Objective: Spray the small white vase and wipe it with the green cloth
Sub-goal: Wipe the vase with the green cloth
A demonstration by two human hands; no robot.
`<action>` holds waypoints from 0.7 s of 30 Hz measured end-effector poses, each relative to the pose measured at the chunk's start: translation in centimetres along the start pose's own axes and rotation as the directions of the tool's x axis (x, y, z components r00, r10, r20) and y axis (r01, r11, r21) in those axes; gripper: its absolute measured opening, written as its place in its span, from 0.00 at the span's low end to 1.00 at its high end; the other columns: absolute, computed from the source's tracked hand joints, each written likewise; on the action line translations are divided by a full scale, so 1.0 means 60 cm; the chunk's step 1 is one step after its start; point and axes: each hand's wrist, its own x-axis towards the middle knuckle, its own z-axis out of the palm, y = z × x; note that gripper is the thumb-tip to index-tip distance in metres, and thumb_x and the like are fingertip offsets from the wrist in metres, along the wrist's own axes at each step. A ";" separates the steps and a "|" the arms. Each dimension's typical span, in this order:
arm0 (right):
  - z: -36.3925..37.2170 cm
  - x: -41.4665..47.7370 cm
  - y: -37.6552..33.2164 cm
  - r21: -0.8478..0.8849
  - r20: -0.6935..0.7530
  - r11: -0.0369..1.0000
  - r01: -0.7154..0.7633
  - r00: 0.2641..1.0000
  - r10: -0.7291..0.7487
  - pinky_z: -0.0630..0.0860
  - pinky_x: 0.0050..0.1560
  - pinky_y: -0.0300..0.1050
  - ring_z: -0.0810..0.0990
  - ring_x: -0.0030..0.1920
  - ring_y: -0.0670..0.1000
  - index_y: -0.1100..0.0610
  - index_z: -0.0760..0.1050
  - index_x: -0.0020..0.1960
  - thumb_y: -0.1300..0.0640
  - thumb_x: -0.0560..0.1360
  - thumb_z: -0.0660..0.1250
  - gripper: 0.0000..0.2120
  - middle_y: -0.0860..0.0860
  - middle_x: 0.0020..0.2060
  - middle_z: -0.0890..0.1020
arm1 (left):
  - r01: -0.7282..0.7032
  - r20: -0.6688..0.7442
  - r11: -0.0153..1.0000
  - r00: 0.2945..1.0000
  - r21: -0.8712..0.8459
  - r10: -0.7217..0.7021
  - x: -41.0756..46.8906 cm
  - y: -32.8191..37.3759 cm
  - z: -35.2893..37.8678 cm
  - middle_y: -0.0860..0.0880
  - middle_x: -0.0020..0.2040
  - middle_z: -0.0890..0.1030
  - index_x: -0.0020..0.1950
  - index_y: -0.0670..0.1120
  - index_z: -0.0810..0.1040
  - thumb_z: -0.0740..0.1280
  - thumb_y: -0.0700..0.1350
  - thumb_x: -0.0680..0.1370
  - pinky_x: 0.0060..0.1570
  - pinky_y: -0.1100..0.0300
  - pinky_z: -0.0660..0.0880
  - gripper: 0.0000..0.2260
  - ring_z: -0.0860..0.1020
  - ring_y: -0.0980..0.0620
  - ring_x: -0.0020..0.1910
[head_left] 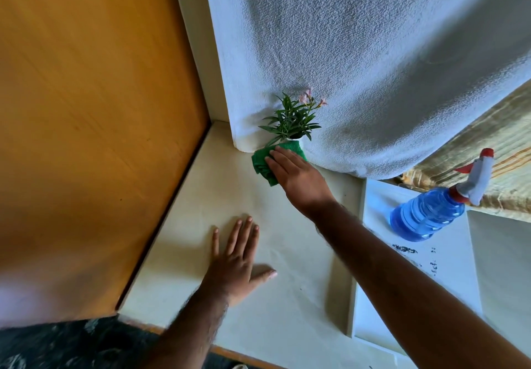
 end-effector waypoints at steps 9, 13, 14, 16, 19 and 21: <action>0.036 -0.016 0.019 0.029 0.121 1.000 0.008 0.993 -0.012 0.77 0.62 0.64 0.80 0.62 0.67 0.70 0.81 0.61 0.66 0.75 0.49 0.25 0.67 0.60 0.82 | -0.009 -0.015 1.000 1.000 -0.016 0.009 0.002 0.000 0.000 0.46 0.82 0.44 0.80 0.46 0.44 0.48 0.76 0.73 0.72 0.29 0.44 0.46 0.42 0.47 0.79; 0.042 -0.027 0.007 0.047 0.134 0.999 0.004 0.991 -0.010 0.79 0.57 0.63 0.82 0.59 0.67 0.70 0.82 0.59 0.65 0.74 0.49 0.26 0.66 0.57 0.84 | -0.011 -0.010 1.000 1.000 -0.020 0.011 -0.001 0.000 0.001 0.46 0.82 0.46 0.80 0.45 0.46 0.48 0.76 0.73 0.71 0.29 0.45 0.46 0.44 0.47 0.80; 0.039 -0.027 0.005 0.052 0.126 0.999 0.002 0.992 -0.009 0.80 0.57 0.62 0.83 0.59 0.66 0.69 0.82 0.59 0.65 0.74 0.49 0.26 0.65 0.57 0.84 | -0.012 -0.009 1.000 1.000 -0.021 0.012 -0.001 0.000 0.001 0.46 0.82 0.46 0.80 0.45 0.46 0.48 0.76 0.74 0.71 0.29 0.45 0.46 0.44 0.47 0.80; 0.030 -0.022 0.001 0.055 0.100 0.998 0.024 0.995 -0.029 0.79 0.59 0.61 0.83 0.59 0.65 0.69 0.82 0.60 0.65 0.74 0.50 0.25 0.65 0.57 0.84 | -0.013 -0.006 1.000 1.000 -0.012 0.013 -0.001 0.000 -0.001 0.46 0.82 0.44 0.80 0.46 0.44 0.48 0.76 0.74 0.72 0.29 0.44 0.46 0.42 0.47 0.80; 0.021 0.000 0.000 0.032 0.069 0.994 0.101 0.992 -0.103 0.76 0.65 0.62 0.82 0.60 0.64 0.68 0.82 0.60 0.65 0.76 0.52 0.23 0.64 0.58 0.84 | -0.013 -0.012 1.000 1.000 -0.010 0.013 -0.001 -0.001 -0.003 0.46 0.82 0.44 0.80 0.46 0.44 0.47 0.76 0.74 0.72 0.29 0.43 0.46 0.42 0.47 0.79; 0.019 0.012 0.008 0.018 0.073 0.993 0.121 0.990 -0.121 0.74 0.66 0.63 0.83 0.60 0.64 0.67 0.82 0.59 0.65 0.76 0.53 0.22 0.64 0.57 0.84 | -0.013 -0.012 1.000 1.000 -0.010 0.013 -0.002 0.000 -0.002 0.46 0.82 0.45 0.80 0.45 0.45 0.47 0.76 0.74 0.72 0.29 0.44 0.46 0.43 0.46 0.80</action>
